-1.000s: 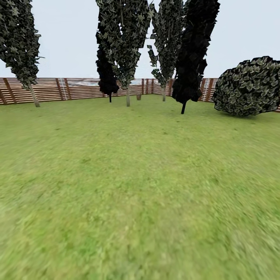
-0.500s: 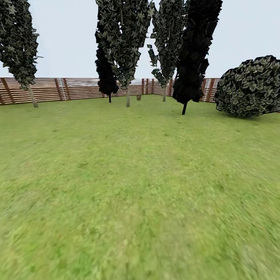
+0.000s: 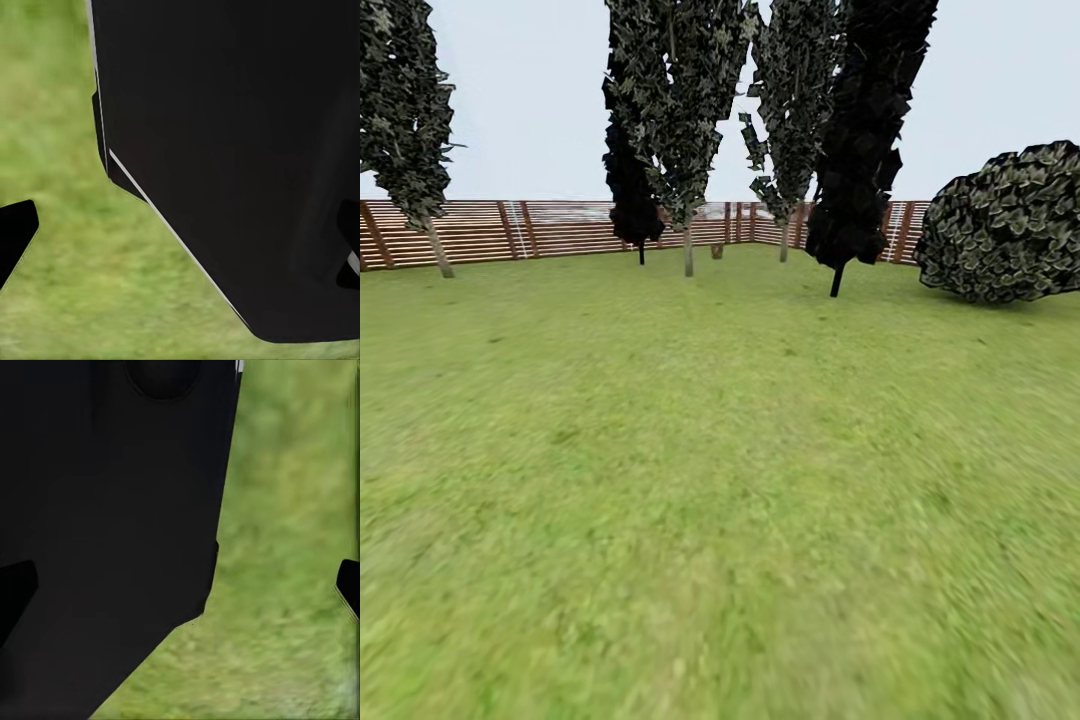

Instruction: Take the three Easter eggs out of the wicker basket on the lawn in the garden, then place them on the lawn next to a single tree (choose any tree) so that all three eggs are next to the same tree and none are left in the basket.

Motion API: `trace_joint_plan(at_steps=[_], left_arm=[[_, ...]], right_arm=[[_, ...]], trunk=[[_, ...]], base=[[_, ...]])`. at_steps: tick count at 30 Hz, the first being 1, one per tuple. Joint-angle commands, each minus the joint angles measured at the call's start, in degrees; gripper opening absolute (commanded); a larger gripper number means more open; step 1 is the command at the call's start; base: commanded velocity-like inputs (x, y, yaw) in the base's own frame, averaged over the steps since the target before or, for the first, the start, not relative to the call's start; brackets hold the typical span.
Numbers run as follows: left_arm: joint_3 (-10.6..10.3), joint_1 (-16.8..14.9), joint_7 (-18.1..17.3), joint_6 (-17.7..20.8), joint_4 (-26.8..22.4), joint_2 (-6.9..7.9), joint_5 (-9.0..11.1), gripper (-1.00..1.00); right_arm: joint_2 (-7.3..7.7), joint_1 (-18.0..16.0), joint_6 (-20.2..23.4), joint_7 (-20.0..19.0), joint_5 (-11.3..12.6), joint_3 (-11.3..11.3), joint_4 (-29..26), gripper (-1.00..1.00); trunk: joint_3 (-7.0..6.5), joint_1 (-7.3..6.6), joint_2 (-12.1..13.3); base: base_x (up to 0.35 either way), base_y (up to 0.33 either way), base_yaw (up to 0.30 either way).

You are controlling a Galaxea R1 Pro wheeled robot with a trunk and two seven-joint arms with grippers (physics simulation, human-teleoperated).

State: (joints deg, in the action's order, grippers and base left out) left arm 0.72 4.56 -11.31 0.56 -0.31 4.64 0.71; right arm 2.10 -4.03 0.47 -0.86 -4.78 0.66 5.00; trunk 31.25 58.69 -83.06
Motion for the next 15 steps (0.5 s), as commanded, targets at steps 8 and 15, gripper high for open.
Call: trace_joint_plan(at_steps=[8,15], left_arm=[[0.1,0.0,-0.2,0.1,0.0,0.01,0.1,1.0],[0.1,0.0,-0.2,0.1,0.0,0.02,0.1,1.0]], right_arm=[[0.01,-0.1,0.1,-0.1,-0.5,0.0,0.1,1.0],[0.01,-0.1,0.1,-0.1,-0.5,0.0,0.1,1.0]], trunk=[[0.04,0.03,0.0],[0.04,0.03,0.0]], base=[[0.337,0.0,0.0],[0.337,0.0,0.0]])
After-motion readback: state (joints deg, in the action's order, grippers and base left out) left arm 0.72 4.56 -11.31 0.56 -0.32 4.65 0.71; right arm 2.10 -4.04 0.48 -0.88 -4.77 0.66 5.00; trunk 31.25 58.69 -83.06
